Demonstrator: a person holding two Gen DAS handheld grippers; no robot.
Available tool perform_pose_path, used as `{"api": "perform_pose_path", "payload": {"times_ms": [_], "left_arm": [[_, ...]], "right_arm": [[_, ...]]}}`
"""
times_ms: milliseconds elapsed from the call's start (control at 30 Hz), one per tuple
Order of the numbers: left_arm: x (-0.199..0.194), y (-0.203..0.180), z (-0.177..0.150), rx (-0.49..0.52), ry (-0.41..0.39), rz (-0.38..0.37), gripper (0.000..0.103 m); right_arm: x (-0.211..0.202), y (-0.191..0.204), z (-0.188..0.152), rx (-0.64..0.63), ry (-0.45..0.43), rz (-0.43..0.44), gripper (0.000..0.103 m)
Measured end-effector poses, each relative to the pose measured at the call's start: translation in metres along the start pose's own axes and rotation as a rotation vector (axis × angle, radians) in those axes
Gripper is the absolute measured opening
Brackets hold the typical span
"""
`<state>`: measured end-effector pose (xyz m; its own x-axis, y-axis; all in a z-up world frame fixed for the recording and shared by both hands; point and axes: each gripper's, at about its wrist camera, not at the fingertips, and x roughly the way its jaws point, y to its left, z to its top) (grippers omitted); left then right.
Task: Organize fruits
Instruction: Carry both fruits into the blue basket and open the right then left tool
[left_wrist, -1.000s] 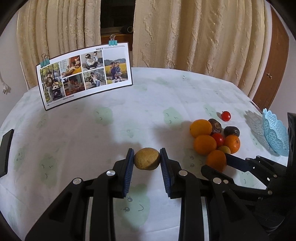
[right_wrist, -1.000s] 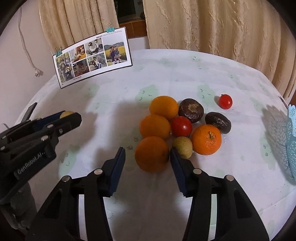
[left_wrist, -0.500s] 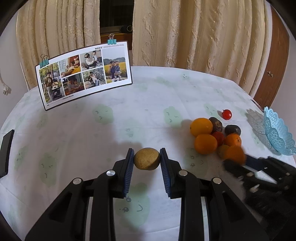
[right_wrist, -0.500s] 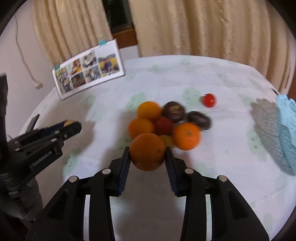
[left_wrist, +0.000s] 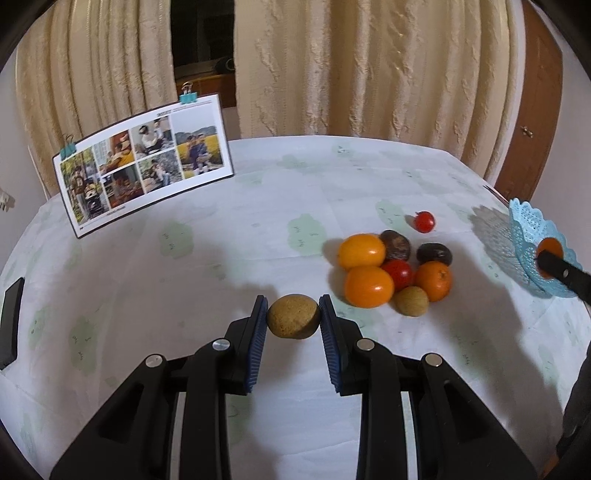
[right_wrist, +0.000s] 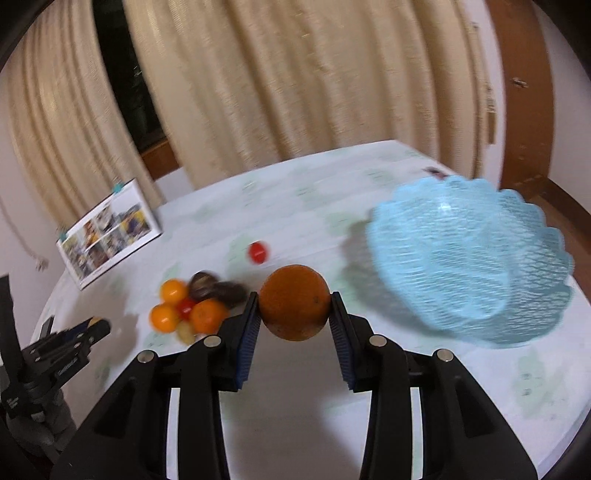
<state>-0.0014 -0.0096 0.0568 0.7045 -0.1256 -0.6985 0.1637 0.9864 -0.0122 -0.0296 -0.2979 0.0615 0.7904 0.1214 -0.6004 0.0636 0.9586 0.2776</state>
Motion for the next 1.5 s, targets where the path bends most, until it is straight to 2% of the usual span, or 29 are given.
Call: {"api": "perform_pose_path", "payload": {"times_ms": [267, 400, 500, 533, 633, 867, 1000, 1133, 1500], "left_arm": [[-0.003, -0.026, 0.007, 0.037, -0.005, -0.011, 0.029], [-0.005, -0.039, 0.01, 0.052, -0.01, -0.037, 0.029], [-0.003, -0.054, 0.015, 0.073, -0.005, -0.068, 0.029], [-0.003, -0.064, 0.017, 0.091, -0.005, -0.079, 0.029], [-0.004, -0.087, 0.022, 0.134, -0.014, -0.105, 0.029], [-0.004, -0.134, 0.03, 0.203, -0.017, -0.164, 0.029], [-0.001, -0.16, 0.035, 0.241, -0.01, -0.201, 0.029], [-0.001, -0.192, 0.042, 0.277, -0.002, -0.268, 0.029], [0.018, -0.272, 0.058, 0.358, 0.021, -0.403, 0.029]], "right_arm": [[-0.02, -0.066, 0.006, 0.089, -0.061, -0.135, 0.039], [-0.02, -0.089, 0.007, 0.112, -0.065, -0.217, 0.039], [-0.019, -0.104, 0.004, 0.14, -0.064, -0.238, 0.039], [-0.019, -0.107, 0.003, 0.144, -0.064, -0.242, 0.039], [-0.026, -0.114, -0.001, 0.165, -0.097, -0.25, 0.059], [-0.039, -0.122, -0.008, 0.184, -0.164, -0.266, 0.06], [-0.048, -0.124, -0.014, 0.183, -0.231, -0.322, 0.066], [-0.053, -0.124, -0.016, 0.181, -0.274, -0.357, 0.067], [-0.063, -0.154, -0.022, 0.302, -0.306, -0.411, 0.067]]}}
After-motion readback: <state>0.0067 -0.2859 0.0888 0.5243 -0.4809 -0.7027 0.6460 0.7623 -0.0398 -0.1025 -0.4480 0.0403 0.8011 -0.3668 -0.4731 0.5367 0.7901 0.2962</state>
